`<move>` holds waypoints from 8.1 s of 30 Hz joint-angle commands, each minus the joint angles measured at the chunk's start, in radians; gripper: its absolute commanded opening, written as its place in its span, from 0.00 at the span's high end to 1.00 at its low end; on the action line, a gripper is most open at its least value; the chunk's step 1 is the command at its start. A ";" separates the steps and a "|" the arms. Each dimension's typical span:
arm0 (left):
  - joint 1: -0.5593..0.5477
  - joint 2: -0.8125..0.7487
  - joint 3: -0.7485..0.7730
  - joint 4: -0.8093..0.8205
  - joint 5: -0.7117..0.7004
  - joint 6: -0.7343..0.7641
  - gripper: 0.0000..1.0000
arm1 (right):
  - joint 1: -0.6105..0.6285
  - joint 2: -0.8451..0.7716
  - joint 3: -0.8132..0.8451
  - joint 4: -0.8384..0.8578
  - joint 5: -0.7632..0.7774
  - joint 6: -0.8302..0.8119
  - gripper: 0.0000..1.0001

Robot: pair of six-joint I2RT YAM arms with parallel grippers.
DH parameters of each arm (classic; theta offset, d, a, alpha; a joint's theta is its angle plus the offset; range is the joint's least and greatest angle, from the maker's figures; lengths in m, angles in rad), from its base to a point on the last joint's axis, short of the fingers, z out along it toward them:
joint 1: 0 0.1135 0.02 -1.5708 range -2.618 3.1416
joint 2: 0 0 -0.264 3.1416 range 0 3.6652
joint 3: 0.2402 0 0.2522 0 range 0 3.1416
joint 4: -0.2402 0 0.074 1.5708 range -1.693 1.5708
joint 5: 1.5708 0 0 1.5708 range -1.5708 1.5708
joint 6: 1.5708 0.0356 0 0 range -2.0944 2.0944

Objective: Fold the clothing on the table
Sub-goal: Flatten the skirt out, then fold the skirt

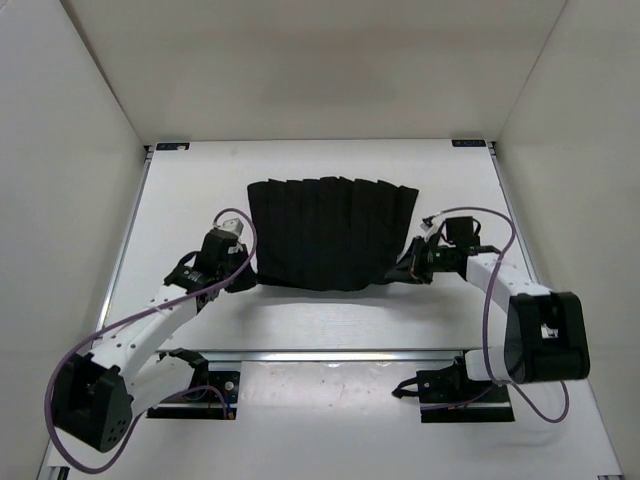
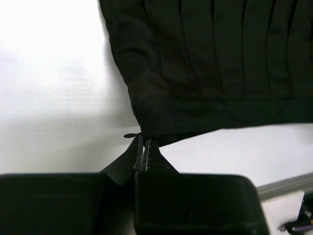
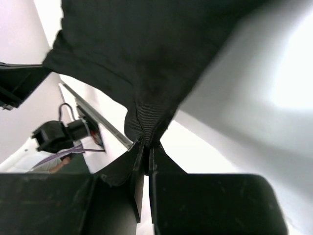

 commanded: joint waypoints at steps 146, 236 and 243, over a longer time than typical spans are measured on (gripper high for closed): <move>0.328 0.382 0.100 0.344 0.237 -0.114 0.36 | -0.173 0.135 0.286 0.011 0.320 -0.013 0.40; -0.054 0.648 -0.040 0.855 0.311 -0.470 0.75 | 0.511 0.352 0.608 0.159 0.277 -0.240 0.66; -0.031 0.449 -0.047 0.754 0.272 -0.493 0.37 | 0.432 -0.082 0.286 0.518 0.424 -0.113 0.50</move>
